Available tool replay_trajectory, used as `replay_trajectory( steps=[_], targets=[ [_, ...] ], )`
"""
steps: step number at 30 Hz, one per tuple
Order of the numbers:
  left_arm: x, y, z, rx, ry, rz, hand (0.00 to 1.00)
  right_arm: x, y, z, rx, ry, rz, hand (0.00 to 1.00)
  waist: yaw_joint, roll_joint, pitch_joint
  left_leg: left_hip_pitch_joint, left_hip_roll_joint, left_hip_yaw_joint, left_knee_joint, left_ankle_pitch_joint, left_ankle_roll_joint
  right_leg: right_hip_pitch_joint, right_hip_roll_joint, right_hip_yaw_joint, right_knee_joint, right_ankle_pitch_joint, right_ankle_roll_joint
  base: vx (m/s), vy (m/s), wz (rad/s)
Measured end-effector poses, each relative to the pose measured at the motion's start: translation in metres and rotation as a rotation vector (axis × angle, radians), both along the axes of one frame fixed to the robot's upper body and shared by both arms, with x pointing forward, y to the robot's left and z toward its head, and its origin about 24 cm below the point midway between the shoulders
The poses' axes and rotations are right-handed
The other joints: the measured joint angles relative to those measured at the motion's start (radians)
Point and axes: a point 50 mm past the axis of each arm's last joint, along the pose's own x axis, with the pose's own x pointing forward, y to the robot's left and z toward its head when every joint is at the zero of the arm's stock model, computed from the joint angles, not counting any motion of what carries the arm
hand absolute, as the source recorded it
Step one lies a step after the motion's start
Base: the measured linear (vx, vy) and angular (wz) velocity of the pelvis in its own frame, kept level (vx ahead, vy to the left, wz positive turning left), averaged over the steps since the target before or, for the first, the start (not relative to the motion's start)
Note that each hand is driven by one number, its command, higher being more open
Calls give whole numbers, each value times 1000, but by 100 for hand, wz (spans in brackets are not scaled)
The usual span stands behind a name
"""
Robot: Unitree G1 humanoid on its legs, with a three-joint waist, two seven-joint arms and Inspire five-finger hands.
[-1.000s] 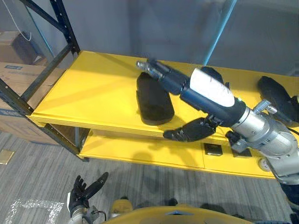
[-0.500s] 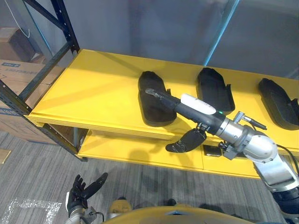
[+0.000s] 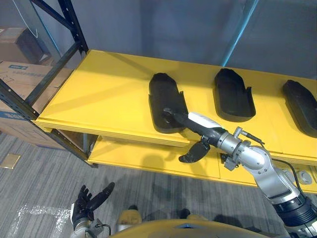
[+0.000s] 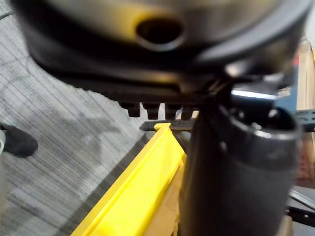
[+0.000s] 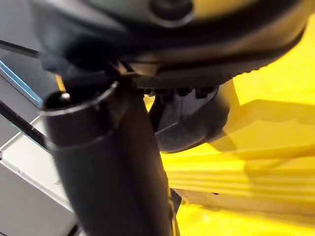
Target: Walk over and take three plastic housings, then place them on the shelf
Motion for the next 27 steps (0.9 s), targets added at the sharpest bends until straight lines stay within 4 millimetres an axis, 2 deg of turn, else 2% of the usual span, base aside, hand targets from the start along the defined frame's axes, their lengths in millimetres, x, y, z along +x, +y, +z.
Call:
replay_trajectory(
  steps=[8,9,12,21,27],
  targets=[
    [5,-1,1,-6,-7,-5,100,4,13,-4,-22,8,51,100,11,-10,6,-1,-3,-2,2,-1,2,0,-3,-1,3,0,0,0,0,0],
    [5,-1,1,-10,-4,-6,100,5,14,-8,-39,11,45,0,18,-11,6,-1,-3,-3,2,-1,2,0,-3,-2,3,0,0,-8,-2,4],
    [4,-1,0,-10,0,-5,100,10,17,-10,-66,5,44,0,20,-13,8,-6,-4,-11,5,0,2,1,-4,-8,3,0,0,-8,-2,7],
    [4,-2,0,-19,0,0,100,27,35,0,-36,-73,64,0,25,-7,12,-20,-4,-27,24,1,10,3,-2,-19,4,-3,-5,-4,-3,4],
    [4,-3,-1,-29,9,-2,100,27,39,-7,-49,-71,65,0,41,-3,14,-33,-6,-41,39,-1,10,3,1,-27,10,-9,-16,-9,-7,5]
  ],
)
